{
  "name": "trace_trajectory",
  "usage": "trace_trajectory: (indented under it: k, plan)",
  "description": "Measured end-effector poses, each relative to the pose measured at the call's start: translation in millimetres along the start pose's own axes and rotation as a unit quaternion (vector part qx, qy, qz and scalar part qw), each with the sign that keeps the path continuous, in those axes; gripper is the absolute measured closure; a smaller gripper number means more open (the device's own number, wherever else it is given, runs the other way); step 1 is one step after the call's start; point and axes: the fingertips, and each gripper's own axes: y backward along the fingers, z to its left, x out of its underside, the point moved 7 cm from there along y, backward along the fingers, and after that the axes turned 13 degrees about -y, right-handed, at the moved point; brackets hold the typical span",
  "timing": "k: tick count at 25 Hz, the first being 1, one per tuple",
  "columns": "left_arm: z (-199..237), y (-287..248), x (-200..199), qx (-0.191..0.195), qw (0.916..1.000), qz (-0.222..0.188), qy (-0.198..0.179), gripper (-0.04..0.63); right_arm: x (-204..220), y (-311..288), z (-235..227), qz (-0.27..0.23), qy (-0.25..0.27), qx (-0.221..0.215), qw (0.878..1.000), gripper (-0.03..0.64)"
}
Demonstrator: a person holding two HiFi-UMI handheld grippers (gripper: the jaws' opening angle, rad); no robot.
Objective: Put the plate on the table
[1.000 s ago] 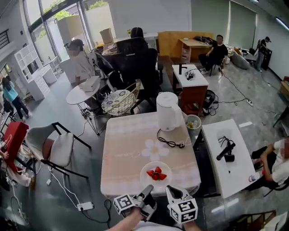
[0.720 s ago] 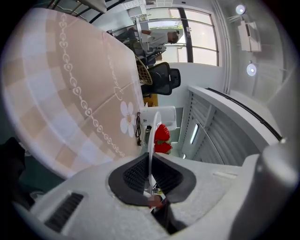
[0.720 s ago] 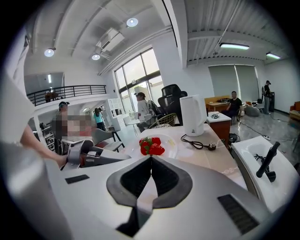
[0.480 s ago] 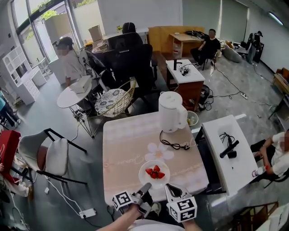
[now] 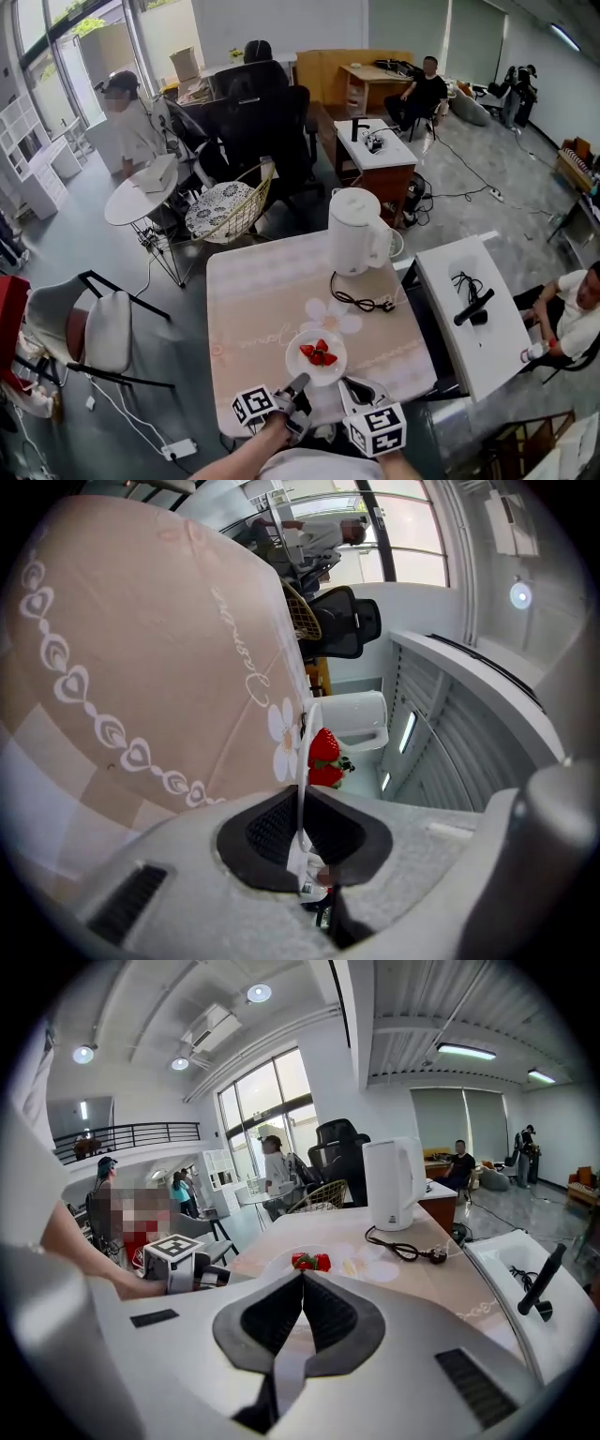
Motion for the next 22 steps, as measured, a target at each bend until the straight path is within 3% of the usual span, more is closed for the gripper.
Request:
trace_trajectory:
  k: [8, 16, 22]
  plan:
    - [14, -16, -11, -0.04, 0.999, 0.021, -0.004, 0.578, 0, -10, -5, 0.014, -0.007, 0.003, 1.0, 0.612]
    - [22, -25, -17, -0.051, 0.9984, 0.023, -0.004, 0.565, 3, -14, -9, 0.022, -0.019, 0.004, 1.0, 0.612]
    - [19, -26, -22, -0.06, 0.9973, 0.032, -0.029, 0.545, 6, -16, -10, 0.021, -0.022, 0.003, 1.0, 0.612]
